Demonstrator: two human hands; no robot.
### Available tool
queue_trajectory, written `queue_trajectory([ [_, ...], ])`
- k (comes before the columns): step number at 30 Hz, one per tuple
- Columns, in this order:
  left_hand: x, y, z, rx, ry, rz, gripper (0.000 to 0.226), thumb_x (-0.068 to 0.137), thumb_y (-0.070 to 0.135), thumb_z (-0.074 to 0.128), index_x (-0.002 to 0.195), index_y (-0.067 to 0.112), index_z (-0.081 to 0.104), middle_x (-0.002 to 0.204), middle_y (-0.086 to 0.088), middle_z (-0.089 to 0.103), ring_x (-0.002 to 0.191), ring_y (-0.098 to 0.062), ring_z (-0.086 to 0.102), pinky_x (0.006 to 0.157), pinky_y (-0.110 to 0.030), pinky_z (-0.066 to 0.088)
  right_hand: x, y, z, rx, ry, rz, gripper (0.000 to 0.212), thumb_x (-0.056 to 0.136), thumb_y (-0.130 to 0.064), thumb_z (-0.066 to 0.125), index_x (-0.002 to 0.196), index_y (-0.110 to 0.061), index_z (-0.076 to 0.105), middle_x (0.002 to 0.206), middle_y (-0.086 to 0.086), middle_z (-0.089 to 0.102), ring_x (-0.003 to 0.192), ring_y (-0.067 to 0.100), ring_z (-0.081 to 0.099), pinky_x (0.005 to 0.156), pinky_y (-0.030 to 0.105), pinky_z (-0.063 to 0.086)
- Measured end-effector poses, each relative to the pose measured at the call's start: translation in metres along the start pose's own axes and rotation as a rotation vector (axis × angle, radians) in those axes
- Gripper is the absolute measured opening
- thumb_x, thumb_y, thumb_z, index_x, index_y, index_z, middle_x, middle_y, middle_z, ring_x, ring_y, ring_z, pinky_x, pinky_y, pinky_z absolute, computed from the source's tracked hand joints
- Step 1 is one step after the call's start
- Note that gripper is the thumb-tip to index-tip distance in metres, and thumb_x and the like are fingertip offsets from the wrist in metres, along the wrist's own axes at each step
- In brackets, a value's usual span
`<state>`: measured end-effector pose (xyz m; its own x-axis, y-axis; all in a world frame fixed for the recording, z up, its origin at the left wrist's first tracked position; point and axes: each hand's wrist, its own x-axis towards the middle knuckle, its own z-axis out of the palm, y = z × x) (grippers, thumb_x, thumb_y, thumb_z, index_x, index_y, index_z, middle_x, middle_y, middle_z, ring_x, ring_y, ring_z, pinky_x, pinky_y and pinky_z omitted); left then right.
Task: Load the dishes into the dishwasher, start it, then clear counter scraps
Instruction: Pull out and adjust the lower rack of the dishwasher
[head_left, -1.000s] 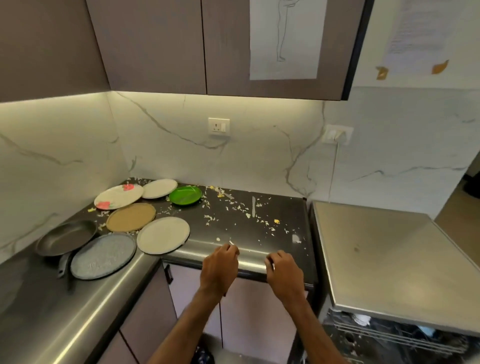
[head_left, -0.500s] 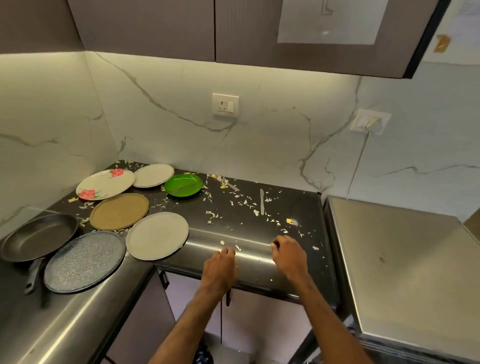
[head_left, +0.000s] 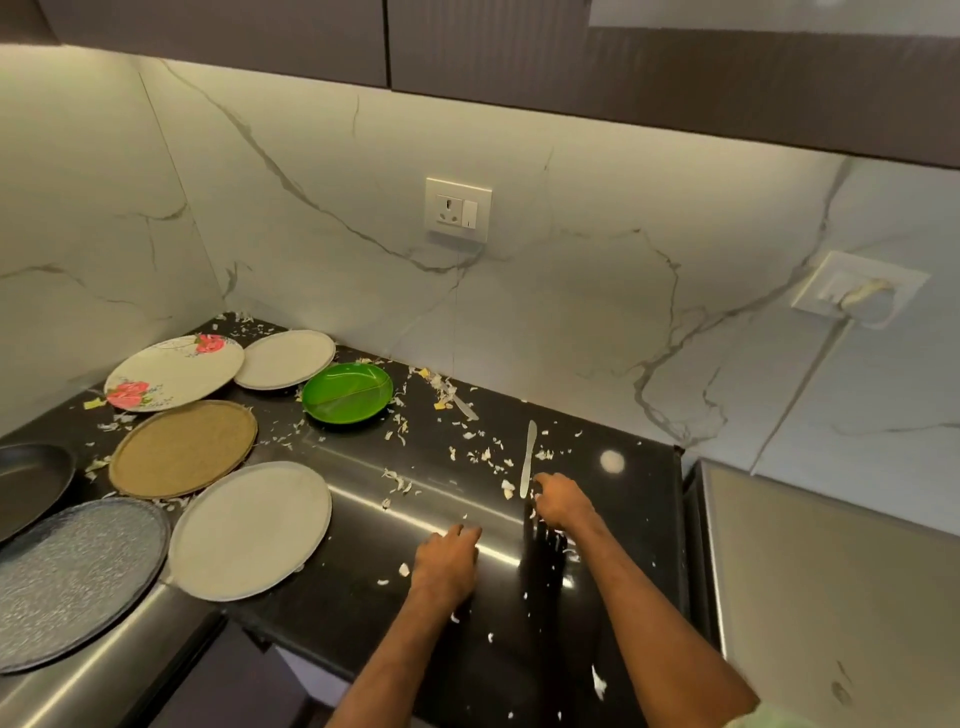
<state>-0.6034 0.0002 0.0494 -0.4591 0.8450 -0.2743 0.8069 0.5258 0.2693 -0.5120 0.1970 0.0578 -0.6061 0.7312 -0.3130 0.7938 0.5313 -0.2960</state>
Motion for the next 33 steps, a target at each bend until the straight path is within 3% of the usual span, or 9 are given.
queue_trajectory([
  [2,0.010,-0.002,0.004,0.005,-0.039,-0.032,0.055,0.093,0.026,0.055,0.145,0.027,0.040,0.147,-0.002,0.043,0.129,-0.029,0.049,0.102,-0.044,0.045,0.019,0.000,-0.003,-0.028,-0.019,-0.035,0.046,0.097,-0.019,0.045,0.143,-0.023,0.046,0.139,0.010,0.051,0.126,0.032,0.049,0.105,0.047,0.045],
  [6,0.028,-0.005,0.004,0.046,-0.077,-0.067,0.041,0.094,0.027,0.055,0.134,0.023,0.055,0.139,-0.002,0.049,0.120,-0.028,0.055,0.098,-0.040,0.047,0.046,-0.002,0.011,-0.090,-0.026,-0.058,0.048,0.103,-0.031,0.040,0.151,-0.026,0.034,0.153,0.006,0.035,0.136,0.030,0.034,0.109,0.054,0.035],
  [9,0.039,-0.004,-0.004,0.066,-0.090,-0.077,0.037,0.094,0.029,0.055,0.130,0.023,0.061,0.134,-0.002,0.052,0.118,-0.029,0.058,0.096,-0.039,0.048,0.048,-0.007,0.032,-0.069,0.121,-0.069,0.038,0.102,-0.031,0.047,0.139,-0.019,0.049,0.143,0.004,0.046,0.128,0.025,0.042,0.105,0.048,0.041],
  [13,0.046,0.000,-0.007,0.087,-0.083,-0.104,0.036,0.094,0.030,0.056,0.128,0.021,0.062,0.131,-0.003,0.054,0.117,-0.028,0.059,0.097,-0.040,0.048,0.042,-0.009,0.051,-0.154,0.292,-0.040,0.030,0.095,-0.013,0.056,0.125,-0.016,0.057,0.118,-0.001,0.058,0.106,0.016,0.052,0.090,0.033,0.047],
  [19,0.041,0.008,-0.003,0.089,-0.062,-0.120,0.042,0.093,0.035,0.060,0.132,0.020,0.056,0.132,-0.004,0.051,0.117,-0.027,0.058,0.096,-0.040,0.047,0.037,-0.021,0.047,-0.039,0.214,0.204,0.035,0.095,-0.017,0.056,0.126,-0.014,0.040,0.121,0.010,0.060,0.114,0.026,0.051,0.089,0.043,0.046],
  [23,0.036,0.007,0.002,0.068,-0.049,-0.117,0.045,0.092,0.039,0.062,0.132,0.021,0.054,0.133,-0.003,0.050,0.117,-0.026,0.058,0.096,-0.040,0.048,0.031,-0.027,0.043,-0.147,0.117,0.207,0.037,0.094,-0.017,0.057,0.129,-0.011,0.046,0.129,0.011,0.055,0.120,0.026,0.047,0.095,0.043,0.043],
  [29,0.030,-0.002,0.006,0.025,-0.078,-0.078,0.046,0.092,0.037,0.061,0.135,0.021,0.054,0.140,-0.002,0.049,0.123,-0.025,0.053,0.101,-0.041,0.046,-0.007,-0.018,0.054,-0.112,0.338,0.213,0.029,0.090,-0.023,0.057,0.117,-0.015,0.051,0.115,0.003,0.055,0.106,0.020,0.050,0.085,0.040,0.049],
  [33,0.023,-0.007,0.006,0.044,-0.088,-0.038,0.044,0.094,0.030,0.056,0.136,0.015,0.049,0.141,-0.005,0.051,0.127,-0.028,0.052,0.106,-0.050,0.042,-0.054,-0.019,0.071,0.008,0.432,0.058,0.018,0.098,-0.020,0.050,0.114,-0.013,0.045,0.100,0.005,0.065,0.091,0.022,0.059,0.076,0.037,0.054],
])
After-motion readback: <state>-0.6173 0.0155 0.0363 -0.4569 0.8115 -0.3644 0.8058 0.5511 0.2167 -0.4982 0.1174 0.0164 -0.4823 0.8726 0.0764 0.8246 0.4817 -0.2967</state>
